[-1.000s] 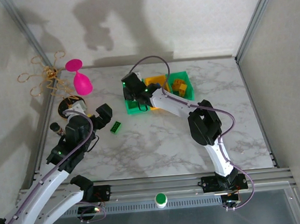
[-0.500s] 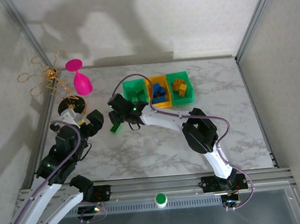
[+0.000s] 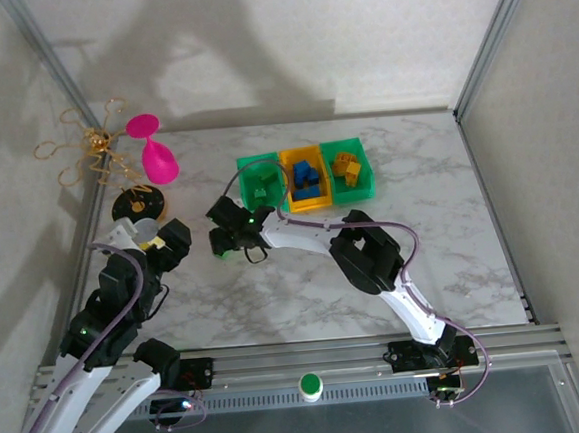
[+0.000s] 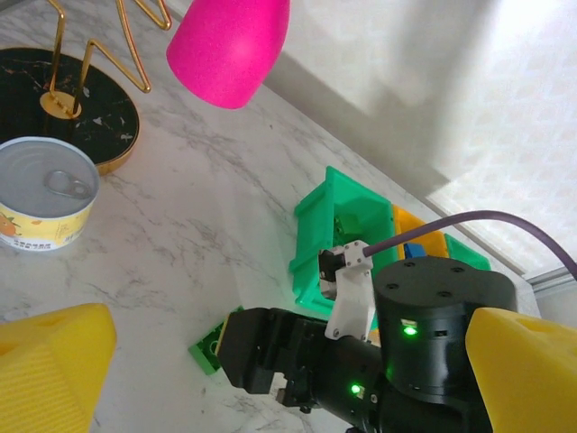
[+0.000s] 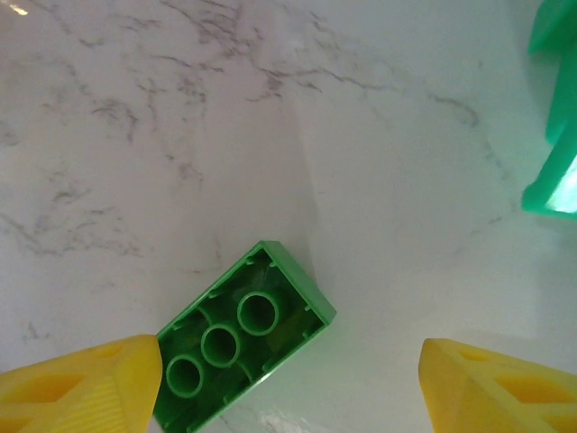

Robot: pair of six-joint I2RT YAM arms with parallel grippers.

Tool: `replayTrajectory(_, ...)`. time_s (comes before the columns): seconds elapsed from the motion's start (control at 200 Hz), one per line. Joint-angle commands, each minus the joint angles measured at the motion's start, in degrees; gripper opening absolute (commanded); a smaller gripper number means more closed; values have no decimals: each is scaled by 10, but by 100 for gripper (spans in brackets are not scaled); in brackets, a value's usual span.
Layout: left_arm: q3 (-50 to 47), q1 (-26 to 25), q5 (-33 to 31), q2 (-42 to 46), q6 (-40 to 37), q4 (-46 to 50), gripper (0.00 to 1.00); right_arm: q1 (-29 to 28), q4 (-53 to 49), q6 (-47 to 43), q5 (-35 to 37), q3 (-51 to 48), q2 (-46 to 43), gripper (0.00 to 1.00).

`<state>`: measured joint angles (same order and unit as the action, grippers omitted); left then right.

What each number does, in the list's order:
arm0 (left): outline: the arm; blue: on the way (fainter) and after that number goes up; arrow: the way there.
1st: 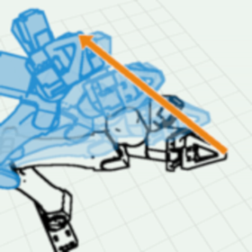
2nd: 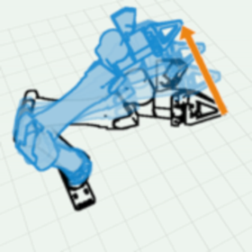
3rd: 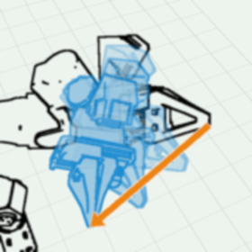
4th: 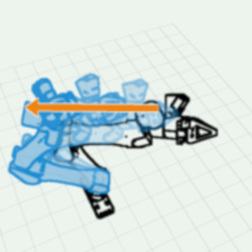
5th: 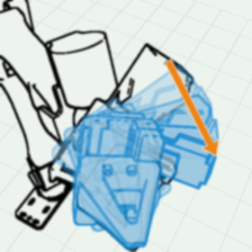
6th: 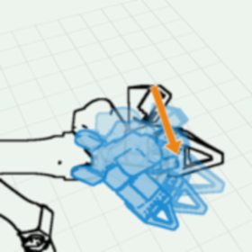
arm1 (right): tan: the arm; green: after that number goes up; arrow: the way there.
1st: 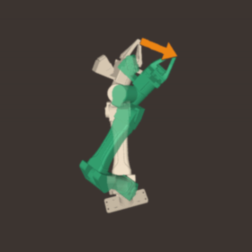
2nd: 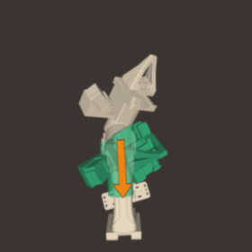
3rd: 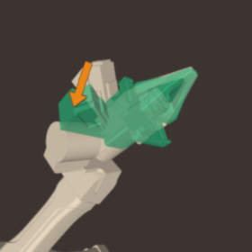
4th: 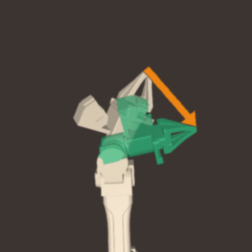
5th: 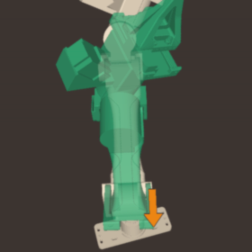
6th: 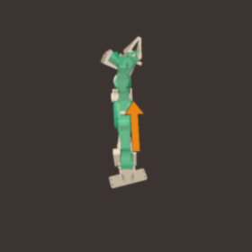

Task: Sort the legos into containers by color
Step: Pick up the lego from the center of the table.

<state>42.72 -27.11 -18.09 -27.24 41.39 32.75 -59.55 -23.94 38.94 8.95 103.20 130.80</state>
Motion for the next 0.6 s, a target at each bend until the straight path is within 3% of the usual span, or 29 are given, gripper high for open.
replayTrajectory(0.0, 10, 6, -18, 5, -1, 21, 100, -19, -17, 71, 14, 41, 23, 78)
replayTrajectory(0.3, 1, 6, -19, 15, -3, 20, 100, -32, -70, 113, 70, 105, 75, 79)
replayTrajectory(0.596, 0, 6, -21, 13, -6, 14, 100, -36, -106, 90, 134, 100, 72, 67)
